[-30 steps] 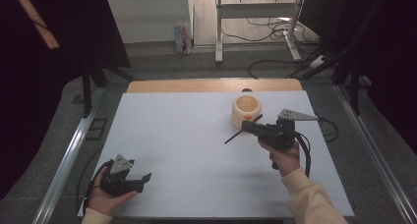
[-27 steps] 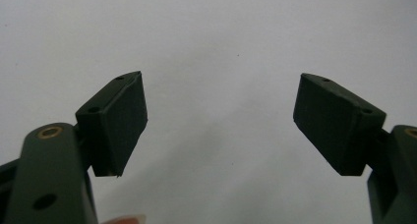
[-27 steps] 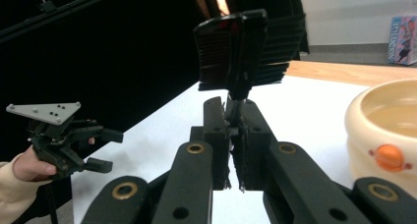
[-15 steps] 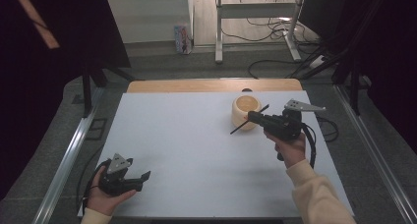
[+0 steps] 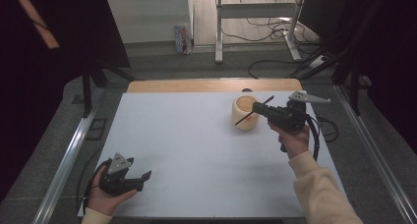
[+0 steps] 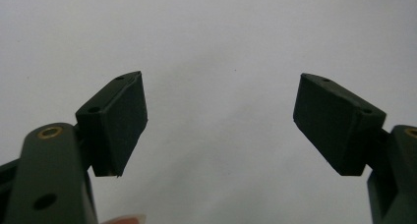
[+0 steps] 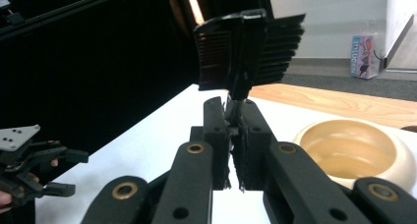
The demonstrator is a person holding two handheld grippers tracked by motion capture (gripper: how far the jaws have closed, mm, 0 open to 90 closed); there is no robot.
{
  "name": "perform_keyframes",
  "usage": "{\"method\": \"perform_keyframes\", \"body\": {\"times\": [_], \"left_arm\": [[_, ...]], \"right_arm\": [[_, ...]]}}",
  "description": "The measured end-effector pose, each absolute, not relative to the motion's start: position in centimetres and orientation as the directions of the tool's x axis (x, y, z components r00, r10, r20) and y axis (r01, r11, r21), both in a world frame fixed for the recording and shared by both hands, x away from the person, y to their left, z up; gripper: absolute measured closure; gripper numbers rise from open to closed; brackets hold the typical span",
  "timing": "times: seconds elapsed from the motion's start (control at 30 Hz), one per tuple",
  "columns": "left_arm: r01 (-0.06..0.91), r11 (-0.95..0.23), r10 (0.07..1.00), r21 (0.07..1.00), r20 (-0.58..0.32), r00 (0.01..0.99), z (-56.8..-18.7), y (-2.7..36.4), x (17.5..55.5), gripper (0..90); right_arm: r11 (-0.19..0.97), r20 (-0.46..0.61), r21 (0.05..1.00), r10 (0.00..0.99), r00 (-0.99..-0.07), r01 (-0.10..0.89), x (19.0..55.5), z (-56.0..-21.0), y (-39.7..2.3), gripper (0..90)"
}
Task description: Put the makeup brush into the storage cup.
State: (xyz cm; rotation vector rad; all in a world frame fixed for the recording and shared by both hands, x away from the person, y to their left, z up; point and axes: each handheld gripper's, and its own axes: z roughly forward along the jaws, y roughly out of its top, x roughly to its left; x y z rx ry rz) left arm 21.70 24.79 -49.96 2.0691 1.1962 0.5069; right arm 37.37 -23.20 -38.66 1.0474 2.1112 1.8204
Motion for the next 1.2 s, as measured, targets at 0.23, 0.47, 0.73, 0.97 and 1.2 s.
{"method": "perform_keyframes", "body": {"times": [0.23, 0.47, 0.73, 0.97, 1.2], "left_arm": [[0.600, -0.344, 0.866, 0.722, -0.003, 0.500, -50.0, 24.8, 21.7, 21.0], [0.600, -0.342, 0.866, 0.723, -0.006, 0.500, -50.0, 24.8, 21.8, 21.0], [0.603, -0.344, 0.864, 0.719, -0.008, 0.503, -50.0, 24.8, 21.8, 20.9], [0.604, -0.344, 0.865, 0.719, -0.008, 0.502, -50.0, 24.8, 21.8, 20.8], [0.605, -0.346, 0.864, 0.717, -0.008, 0.503, -50.1, 24.7, 21.8, 20.8]], "right_arm": [[0.007, 0.311, 0.917, 0.613, -0.726, 0.398, 38.2, -38.6, -23.5, 84.4], [0.008, 0.310, 0.915, 0.626, -0.716, 0.403, 39.0, -38.4, -23.7, 84.4], [-0.002, 0.309, 0.917, 0.638, -0.706, 0.399, 39.8, -38.0, -23.9, 84.4], [-0.017, 0.312, 0.917, 0.653, -0.690, 0.398, 40.6, -37.6, -24.3, 84.4], [-0.013, 0.306, 0.915, 0.672, -0.674, 0.402, 41.8, -37.3, -24.5, 84.4]]}}
